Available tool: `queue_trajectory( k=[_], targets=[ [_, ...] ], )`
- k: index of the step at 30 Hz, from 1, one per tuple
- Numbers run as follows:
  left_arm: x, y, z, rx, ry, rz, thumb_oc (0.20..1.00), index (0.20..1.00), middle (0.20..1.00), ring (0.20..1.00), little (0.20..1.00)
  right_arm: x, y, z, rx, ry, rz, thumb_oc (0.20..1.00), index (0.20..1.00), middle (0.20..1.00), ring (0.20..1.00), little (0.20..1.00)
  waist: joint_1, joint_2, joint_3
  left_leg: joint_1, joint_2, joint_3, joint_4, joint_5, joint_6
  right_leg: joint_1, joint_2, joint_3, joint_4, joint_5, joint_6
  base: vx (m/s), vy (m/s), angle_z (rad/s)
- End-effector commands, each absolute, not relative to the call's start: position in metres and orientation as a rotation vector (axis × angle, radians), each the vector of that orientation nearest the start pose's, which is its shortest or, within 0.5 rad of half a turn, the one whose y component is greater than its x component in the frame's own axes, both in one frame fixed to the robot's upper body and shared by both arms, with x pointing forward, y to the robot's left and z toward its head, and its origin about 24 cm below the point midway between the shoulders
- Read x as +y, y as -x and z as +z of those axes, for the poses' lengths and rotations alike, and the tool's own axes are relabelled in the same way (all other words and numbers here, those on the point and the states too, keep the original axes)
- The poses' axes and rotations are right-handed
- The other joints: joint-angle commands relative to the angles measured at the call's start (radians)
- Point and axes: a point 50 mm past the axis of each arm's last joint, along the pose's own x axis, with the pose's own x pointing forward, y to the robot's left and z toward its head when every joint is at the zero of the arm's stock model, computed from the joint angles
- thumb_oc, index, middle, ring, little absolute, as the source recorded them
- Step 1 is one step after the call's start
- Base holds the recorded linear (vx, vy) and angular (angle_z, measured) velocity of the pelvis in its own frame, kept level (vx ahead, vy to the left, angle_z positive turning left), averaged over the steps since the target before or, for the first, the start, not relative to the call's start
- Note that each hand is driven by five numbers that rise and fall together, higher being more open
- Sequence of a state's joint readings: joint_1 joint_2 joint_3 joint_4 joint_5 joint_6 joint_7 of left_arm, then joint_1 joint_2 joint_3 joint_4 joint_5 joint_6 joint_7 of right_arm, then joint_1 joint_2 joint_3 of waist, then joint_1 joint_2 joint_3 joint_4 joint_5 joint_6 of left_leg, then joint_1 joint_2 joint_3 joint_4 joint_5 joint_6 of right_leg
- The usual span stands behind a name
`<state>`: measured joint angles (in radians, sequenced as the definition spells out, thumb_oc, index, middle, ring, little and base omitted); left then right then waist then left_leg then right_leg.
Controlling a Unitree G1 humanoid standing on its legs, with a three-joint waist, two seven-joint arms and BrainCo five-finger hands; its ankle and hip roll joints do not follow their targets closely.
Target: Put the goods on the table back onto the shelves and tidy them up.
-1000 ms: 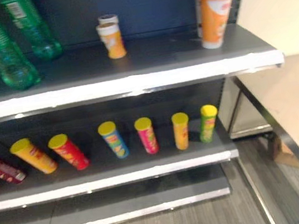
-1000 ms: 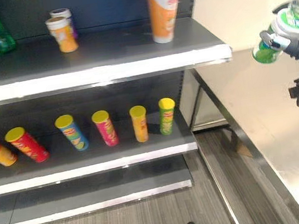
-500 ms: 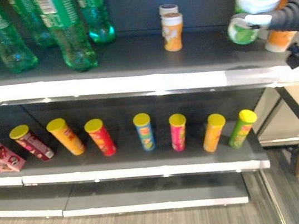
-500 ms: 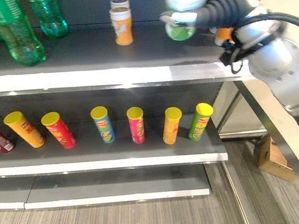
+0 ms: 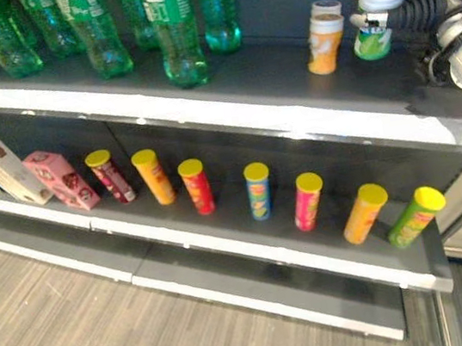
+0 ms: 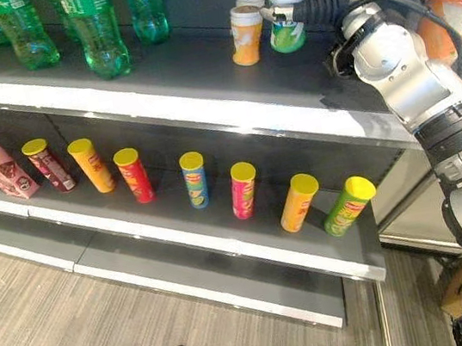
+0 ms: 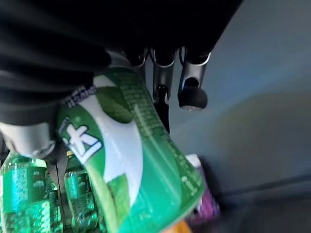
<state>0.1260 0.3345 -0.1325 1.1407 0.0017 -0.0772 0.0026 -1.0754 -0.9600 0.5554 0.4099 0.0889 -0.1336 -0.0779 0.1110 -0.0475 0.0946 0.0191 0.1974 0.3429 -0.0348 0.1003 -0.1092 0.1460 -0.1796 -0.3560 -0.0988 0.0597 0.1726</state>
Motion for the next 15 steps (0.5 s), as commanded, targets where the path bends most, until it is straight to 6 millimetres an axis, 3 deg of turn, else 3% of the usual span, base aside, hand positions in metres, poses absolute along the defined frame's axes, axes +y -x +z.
queue_trajectory(
  k=[1,4,9,10,15],
  targets=[
    [0.273,-0.074,-0.151,1.196,-0.435,0.052,1.0,1.0,1.0,1.0,1.0,-0.208,-0.361,0.321,-0.659,0.928,-0.023,0.2,0.2,0.2,0.2,0.2,0.028,-0.018,-0.033,-0.015,0.021,0.078,0.026,0.01,-0.049,0.012,-0.014,-0.052,0.05,-0.07,0.008,0.1,-0.034,0.01],
    [0.272,-0.074,-0.151,1.197,-0.435,0.056,1.0,1.0,1.0,1.0,1.0,-0.2,-0.367,0.314,-0.642,0.919,-0.009,0.2,0.2,0.2,0.2,0.2,0.038,-0.016,-0.028,-0.025,0.025,0.087,0.035,0.025,-0.038,0.007,-0.015,-0.071,0.056,-0.06,-0.001,0.0,-0.016,0.07],
    [0.27,-0.074,-0.152,1.2,-0.427,0.063,1.0,1.0,1.0,1.0,1.0,-0.186,-0.368,0.308,-0.657,0.908,0.02,0.2,0.2,0.2,0.2,0.2,0.037,-0.016,-0.027,-0.018,0.024,0.077,0.033,0.013,-0.051,0.018,-0.015,-0.068,0.059,-0.074,0.002,0.02,-0.005,0.11],
    [0.27,-0.074,-0.152,1.199,-0.428,0.063,1.0,1.0,1.0,1.0,1.0,-0.186,-0.368,0.308,-0.658,0.908,0.019,0.2,0.2,0.2,0.2,0.2,0.037,-0.016,-0.024,-0.027,0.025,0.087,0.036,0.027,-0.039,0.01,-0.017,-0.079,0.061,-0.062,-0.004,0.09,-0.001,0.0],
    [0.266,-0.076,-0.153,1.196,-0.431,0.062,1.0,1.0,1.0,1.0,1.0,-0.17,-0.365,0.295,-0.671,0.886,0.078,0.2,0.2,0.2,0.2,0.2,0.035,-0.02,-0.023,-0.01,0.021,0.079,0.033,0.006,-0.046,0.02,-0.025,-0.075,0.065,-0.072,0.003,0.03,0.005,0.01]
  ],
)
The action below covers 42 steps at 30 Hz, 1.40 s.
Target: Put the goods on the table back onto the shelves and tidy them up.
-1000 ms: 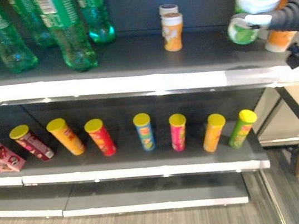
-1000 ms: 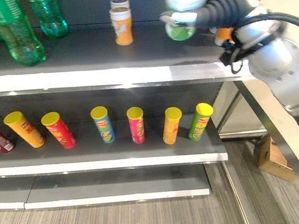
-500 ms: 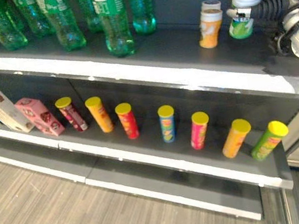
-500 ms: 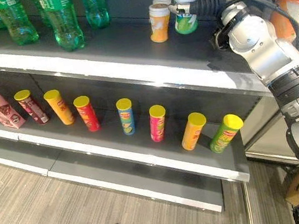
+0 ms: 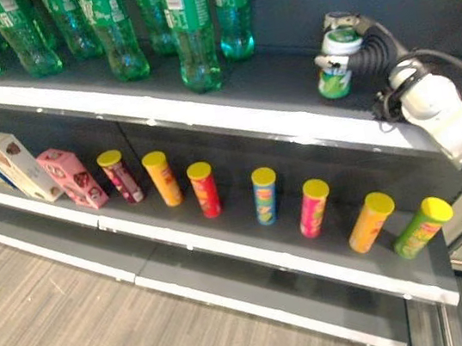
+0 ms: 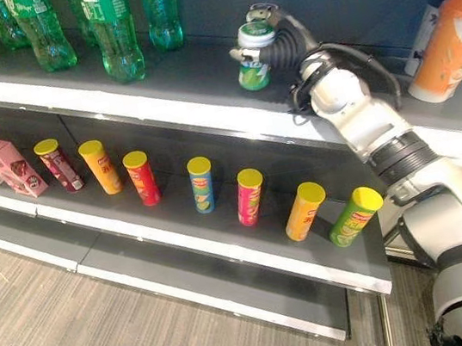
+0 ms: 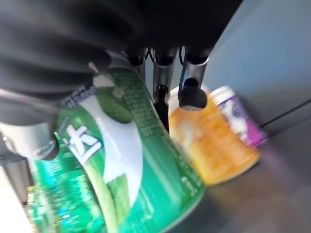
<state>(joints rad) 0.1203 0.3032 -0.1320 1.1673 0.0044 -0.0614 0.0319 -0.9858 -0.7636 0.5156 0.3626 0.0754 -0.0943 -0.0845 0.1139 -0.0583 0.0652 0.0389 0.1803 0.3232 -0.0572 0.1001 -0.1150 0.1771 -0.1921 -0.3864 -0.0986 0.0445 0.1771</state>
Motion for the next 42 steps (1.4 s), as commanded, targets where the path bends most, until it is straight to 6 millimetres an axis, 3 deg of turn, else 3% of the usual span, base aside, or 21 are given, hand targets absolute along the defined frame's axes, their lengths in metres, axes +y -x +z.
queue_trajectory(
  k=[1,13,29,42],
  targets=[
    [0.266,-0.076,-0.153,1.195,-0.43,0.061,1.0,1.0,1.0,1.0,1.0,-0.17,-0.366,0.294,-0.668,0.886,0.081,0.2,0.2,0.2,0.2,0.2,0.032,-0.009,0.007,-0.029,0.038,0.101,0.055,0.006,-0.04,-0.012,-0.014,-0.046,0.067,-0.057,-0.001,0.0,0.0,0.0],
    [0.265,-0.073,-0.154,1.206,-0.443,0.053,1.0,1.0,1.0,1.0,1.0,-0.169,-0.359,0.265,-0.619,0.851,0.149,0.2,0.2,0.2,0.2,0.2,0.018,-0.016,0.013,-0.008,0.029,0.124,0.048,-0.006,-0.031,-0.021,-0.031,-0.037,0.076,-0.047,0.004,0.0,0.014,-0.03],
    [0.264,-0.076,-0.153,1.194,-0.447,0.043,1.0,1.0,1.0,1.0,1.0,-0.148,-0.344,0.263,-0.675,0.871,0.289,0.2,0.2,0.2,0.2,0.2,0.002,-0.023,0.014,0.021,0.028,0.145,0.043,-0.019,-0.026,-0.029,-0.034,-0.018,0.079,-0.041,0.007,0.0,0.008,-0.05],
    [0.266,-0.073,-0.153,1.201,-0.454,0.045,1.0,1.0,1.0,1.0,1.0,-0.153,-0.349,0.255,-0.628,0.885,0.273,0.2,0.2,0.2,0.2,0.2,0.006,-0.024,0.015,0.033,0.029,0.148,0.035,-0.019,-0.028,-0.03,-0.029,-0.015,0.077,-0.037,0.008,0.0,0.0,0.0]
  ],
)
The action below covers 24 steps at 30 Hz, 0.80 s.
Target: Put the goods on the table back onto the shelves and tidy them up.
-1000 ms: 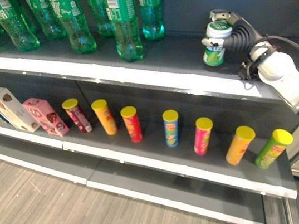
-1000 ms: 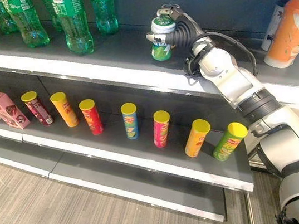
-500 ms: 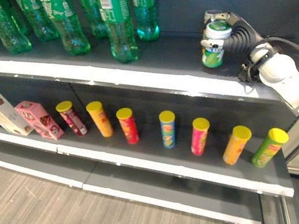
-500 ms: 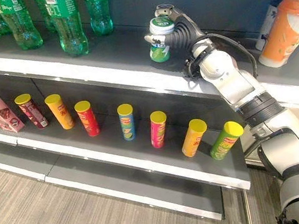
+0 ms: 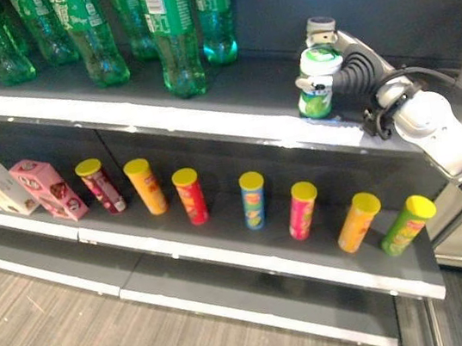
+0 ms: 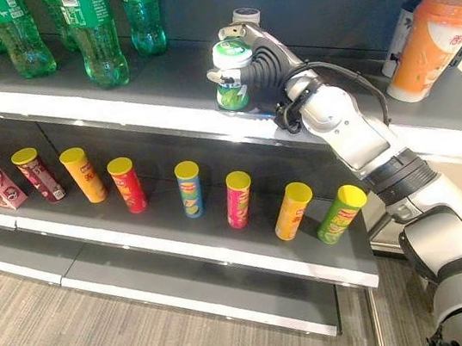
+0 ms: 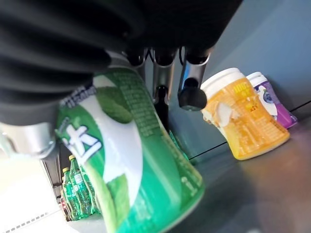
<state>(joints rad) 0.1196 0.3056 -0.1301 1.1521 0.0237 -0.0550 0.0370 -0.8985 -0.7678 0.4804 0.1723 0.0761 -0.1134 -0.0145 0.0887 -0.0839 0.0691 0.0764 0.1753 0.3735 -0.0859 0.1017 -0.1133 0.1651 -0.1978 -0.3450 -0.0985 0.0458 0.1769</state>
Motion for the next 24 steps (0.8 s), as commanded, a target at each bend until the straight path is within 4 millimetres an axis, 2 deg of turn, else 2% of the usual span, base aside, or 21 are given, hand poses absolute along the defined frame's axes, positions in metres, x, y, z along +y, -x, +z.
queue_trajectory(
  k=[1,12,24],
  targets=[
    [0.266,-0.073,-0.153,1.201,-0.454,0.045,1.0,1.0,1.0,1.0,1.0,-0.153,-0.35,0.254,-0.625,0.885,0.268,0.2,0.2,0.2,0.2,0.2,0.033,0.002,0.011,-0.005,0.034,0.098,0.063,-0.02,-0.029,-0.017,-0.023,-0.056,0.075,-0.038,0.008,0.0,0.0,0.0],
    [0.267,-0.072,-0.153,1.203,-0.454,0.054,1.0,1.0,1.0,1.0,1.0,-0.161,-0.362,0.254,-0.584,0.919,0.192,0.2,0.2,0.2,0.2,0.2,0.042,0.002,0.01,-0.002,0.032,0.091,0.056,-0.017,-0.029,-0.014,-0.021,-0.059,0.071,-0.035,0.007,0.0,0.0,0.0],
    [0.266,-0.071,-0.154,1.208,-0.45,0.056,1.0,1.0,1.0,1.0,1.0,-0.156,-0.37,0.25,-0.551,0.915,0.198,0.2,0.2,0.2,0.2,0.2,0.054,0.001,0.013,0.0,0.03,0.087,0.053,-0.017,-0.029,-0.014,-0.018,-0.064,0.071,-0.032,0.006,0.0,0.0,0.0]
  ],
)
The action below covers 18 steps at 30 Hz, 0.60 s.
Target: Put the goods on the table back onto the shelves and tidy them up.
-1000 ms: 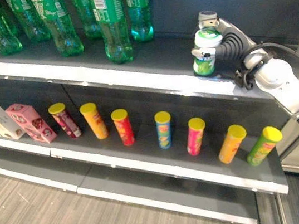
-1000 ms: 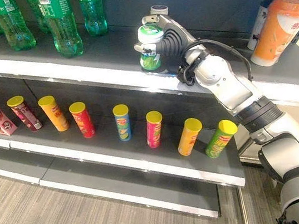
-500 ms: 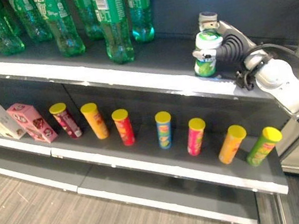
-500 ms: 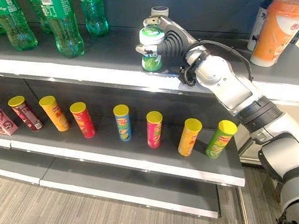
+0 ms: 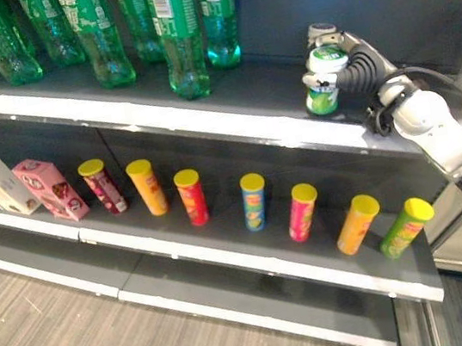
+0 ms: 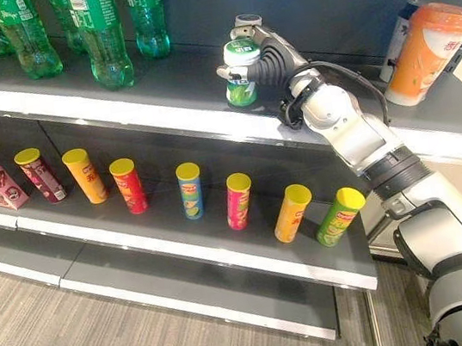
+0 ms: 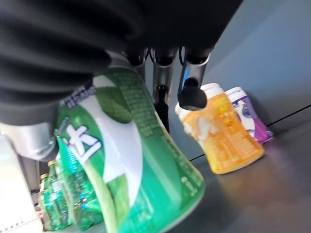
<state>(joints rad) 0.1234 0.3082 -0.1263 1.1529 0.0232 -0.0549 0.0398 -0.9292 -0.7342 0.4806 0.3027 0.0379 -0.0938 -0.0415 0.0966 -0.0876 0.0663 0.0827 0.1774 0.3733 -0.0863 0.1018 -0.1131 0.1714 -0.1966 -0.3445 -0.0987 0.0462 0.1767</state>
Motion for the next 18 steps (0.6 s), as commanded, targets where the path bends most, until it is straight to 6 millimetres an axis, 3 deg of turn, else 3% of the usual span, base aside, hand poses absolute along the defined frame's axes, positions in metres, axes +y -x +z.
queue_trajectory(
  k=[1,9,10,11,18],
  targets=[
    [0.2666,-0.0707,-0.1536,1.209,-0.449,0.057,1.0,1.0,1.0,1.0,1.0,-0.1554,-0.3706,0.2496,-0.548,0.915,0.198,0.2,0.2,0.2,0.2,0.2,0.046,0.004,0.017,-0.006,0.027,0.085,0.054,-0.016,-0.029,-0.021,-0.019,-0.064,0.072,-0.032,0.007,0.0,0.0,0.0],
    [0.2673,-0.069,-0.1538,1.216,-0.45,0.062,1.0,1.0,1.0,1.0,1.0,-0.1539,-0.3722,0.249,-0.54,0.921,0.2,0.2,0.2,0.2,0.2,0.2,0.05,0.001,0.018,-0.008,0.025,0.082,0.049,-0.014,-0.029,-0.022,-0.02,-0.067,0.071,-0.031,0.007,0.0,0.0,0.0],
    [0.2671,-0.0686,-0.154,1.217,-0.448,0.063,1.0,1.0,1.0,1.0,1.0,-0.1541,-0.3728,0.2482,-0.536,0.92,0.197,0.545,0.545,0.545,0.545,0.545,0.051,0.001,0.018,-0.007,0.025,0.082,0.048,-0.015,-0.029,-0.021,-0.021,-0.067,0.071,-0.03,0.008,0.0,0.0,0.0],
    [0.2672,-0.0686,-0.1539,1.216,-0.447,0.065,1.0,1.0,1.0,1.0,1.0,-0.1548,-0.3736,0.2474,-0.532,0.916,0.19,1.0,1.0,1.0,1.0,1.0,0.053,0.002,0.018,-0.006,0.024,0.082,0.048,-0.015,-0.029,-0.02,-0.021,-0.068,0.071,-0.029,0.008,0.0,0.0,0.0],
    [0.2676,-0.0685,-0.1538,1.217,-0.446,0.07,1.0,1.0,1.0,1.0,1.0,-0.1557,-0.371,0.2507,-0.554,0.912,0.175,1.0,1.0,1.0,1.0,1.0,0.049,0.004,0.018,0.0,0.021,0.084,0.045,-0.018,-0.028,-0.018,-0.024,-0.069,0.07,-0.027,0.009,0.0,0.0,0.0]
  ],
)
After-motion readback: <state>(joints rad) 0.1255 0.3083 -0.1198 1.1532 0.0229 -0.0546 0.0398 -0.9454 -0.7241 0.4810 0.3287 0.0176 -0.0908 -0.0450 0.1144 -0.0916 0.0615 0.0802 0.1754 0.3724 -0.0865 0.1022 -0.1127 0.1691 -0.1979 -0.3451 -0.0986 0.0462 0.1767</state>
